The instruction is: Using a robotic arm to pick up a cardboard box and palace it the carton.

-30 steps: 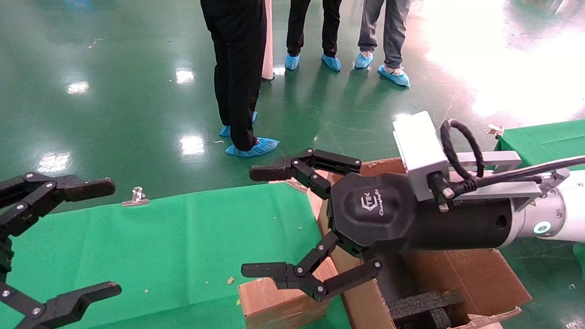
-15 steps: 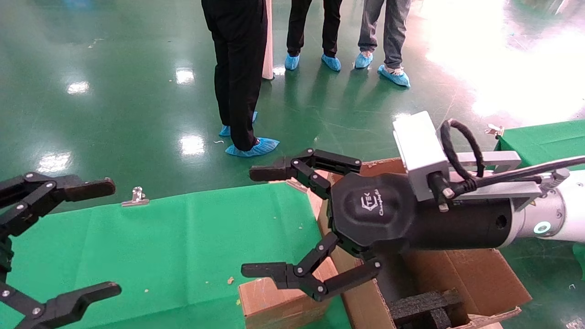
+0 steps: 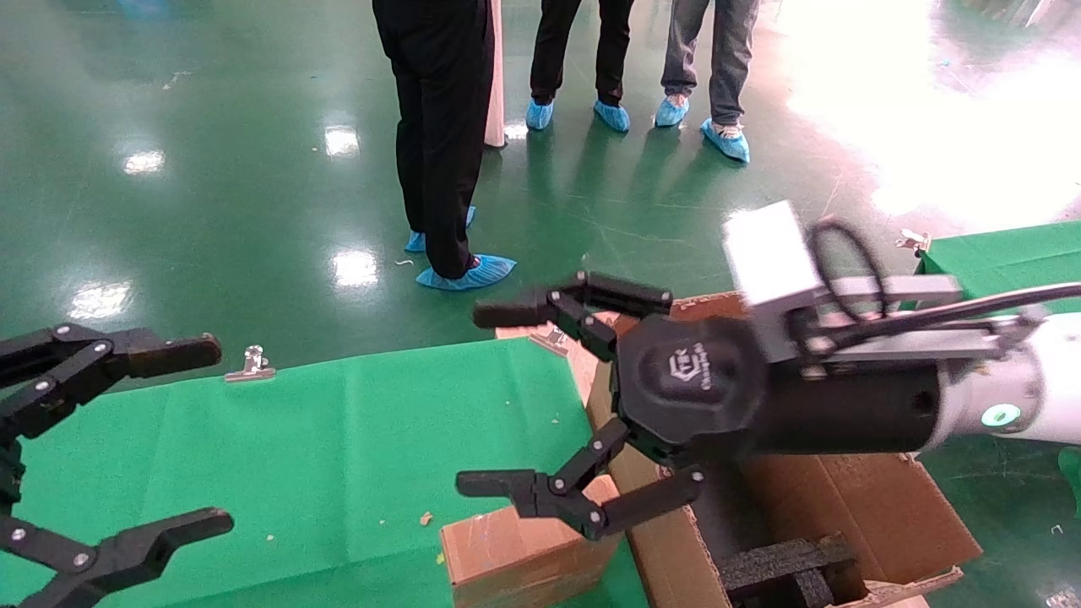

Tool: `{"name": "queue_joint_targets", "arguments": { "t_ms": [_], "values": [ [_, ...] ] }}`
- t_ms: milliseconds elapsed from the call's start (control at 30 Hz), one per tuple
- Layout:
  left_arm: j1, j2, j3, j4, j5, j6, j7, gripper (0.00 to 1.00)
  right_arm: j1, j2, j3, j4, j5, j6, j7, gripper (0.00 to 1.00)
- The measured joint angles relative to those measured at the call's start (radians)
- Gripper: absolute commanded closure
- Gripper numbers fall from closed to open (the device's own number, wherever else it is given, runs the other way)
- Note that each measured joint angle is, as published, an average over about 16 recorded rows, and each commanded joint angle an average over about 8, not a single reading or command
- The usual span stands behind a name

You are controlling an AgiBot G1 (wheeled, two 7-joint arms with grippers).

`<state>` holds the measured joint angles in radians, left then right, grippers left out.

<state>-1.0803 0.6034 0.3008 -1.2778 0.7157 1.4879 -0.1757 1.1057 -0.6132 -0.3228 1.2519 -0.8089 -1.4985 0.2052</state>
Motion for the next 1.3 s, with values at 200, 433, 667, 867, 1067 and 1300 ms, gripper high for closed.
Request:
{"name": "queue_joint_targets", "arguments": {
  "t_ms": [200,433,667,867,1067,1300],
  "values": [
    [0.000,0.000,0.000,0.000,0.000,0.000,0.000,1.00,0.070,-0.021,-0.072,-0.047,-0.119,-0.031,0.020,0.00],
    [0.000,0.000,0.001,0.000,0.000,0.000,0.000,1.00,0.195,-0.071,-0.216,-0.104,-0.275,-0.075,0.018,0.00],
    [0.000,0.000,0.001,0.000,-0.001,0.000,0.001,1.00,0.331,-0.139,-0.396,-0.167,-0.394,-0.092,-0.032,0.00],
    [0.000,0.000,0.001,0.000,-0.001,0.000,0.001,1.00,0.436,-0.198,-0.545,-0.233,-0.459,-0.093,-0.091,0.00],
    [-0.001,0.000,0.002,0.000,-0.001,0.000,0.001,1.00,0.523,-0.252,-0.678,-0.298,-0.490,-0.094,-0.141,0.00],
    [-0.001,-0.001,0.002,0.000,-0.001,0.000,0.001,0.25,0.602,-0.305,-0.819,-0.348,-0.504,-0.093,-0.196,0.00]
  ]
}}
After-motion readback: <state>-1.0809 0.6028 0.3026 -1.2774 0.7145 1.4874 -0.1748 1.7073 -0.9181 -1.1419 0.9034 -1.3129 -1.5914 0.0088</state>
